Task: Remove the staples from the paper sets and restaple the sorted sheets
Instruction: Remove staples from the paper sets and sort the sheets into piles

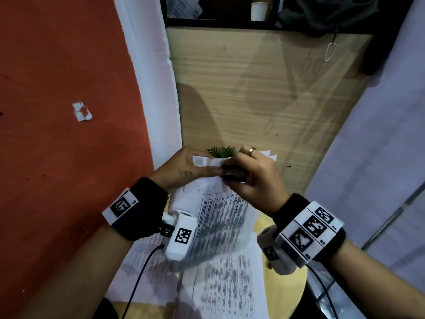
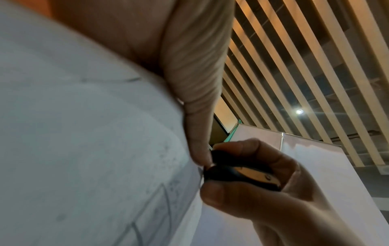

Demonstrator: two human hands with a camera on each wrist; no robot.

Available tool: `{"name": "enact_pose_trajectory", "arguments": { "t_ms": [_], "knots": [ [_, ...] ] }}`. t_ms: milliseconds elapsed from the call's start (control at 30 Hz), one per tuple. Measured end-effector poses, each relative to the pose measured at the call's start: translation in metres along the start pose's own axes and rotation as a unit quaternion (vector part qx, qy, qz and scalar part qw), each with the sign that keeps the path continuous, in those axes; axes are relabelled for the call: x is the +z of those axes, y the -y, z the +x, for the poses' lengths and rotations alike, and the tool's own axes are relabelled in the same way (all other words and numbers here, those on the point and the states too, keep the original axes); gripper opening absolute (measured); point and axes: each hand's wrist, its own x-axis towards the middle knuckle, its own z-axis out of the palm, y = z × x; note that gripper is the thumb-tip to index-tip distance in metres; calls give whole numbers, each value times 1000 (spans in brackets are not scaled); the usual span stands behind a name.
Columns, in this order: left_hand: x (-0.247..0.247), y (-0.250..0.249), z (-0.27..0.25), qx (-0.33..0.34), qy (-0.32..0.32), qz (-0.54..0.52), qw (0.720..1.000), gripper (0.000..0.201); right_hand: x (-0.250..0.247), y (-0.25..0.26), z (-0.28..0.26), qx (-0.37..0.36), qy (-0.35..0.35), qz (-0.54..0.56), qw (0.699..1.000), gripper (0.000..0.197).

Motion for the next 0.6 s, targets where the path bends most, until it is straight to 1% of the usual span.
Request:
{"name": "enact_pose_trajectory", "arguments": {
  "t_ms": [133,200,267,300,367,400,467,500,533,600],
  "knots": [
    [0,5,2,-8,-7,-5,1000,52,2,-3,-2,36,-33,66,997,22],
    [0,7,4,-9,-10,5,1000,48,3,-4,-3,52,-53,99,992,25],
    [1,9,4,-4,-18,10,1000,37,4,-4,-3,69,-71,127,987,25],
    [3,10,4,-1,-30,15,999,34,5,-5,-3,78,-79,138,984,25],
    [5,12,7,2,-58,41,997,38,6,-6,-4,96,-97,159,978,25],
    [7,12,8,7,-66,52,996,32,7,-6,-4,105,-106,167,975,25],
    [14,9,8,27,-75,74,994,10,8,-4,-5,123,-128,172,969,24],
    [17,7,8,35,-79,87,992,5,8,-2,-5,132,-137,171,967,22],
    [19,7,8,42,-89,103,990,8,8,-1,-6,143,-145,171,964,21],
    [18,14,10,53,-122,141,981,32,8,1,-8,171,-162,181,955,20]
  ]
}}
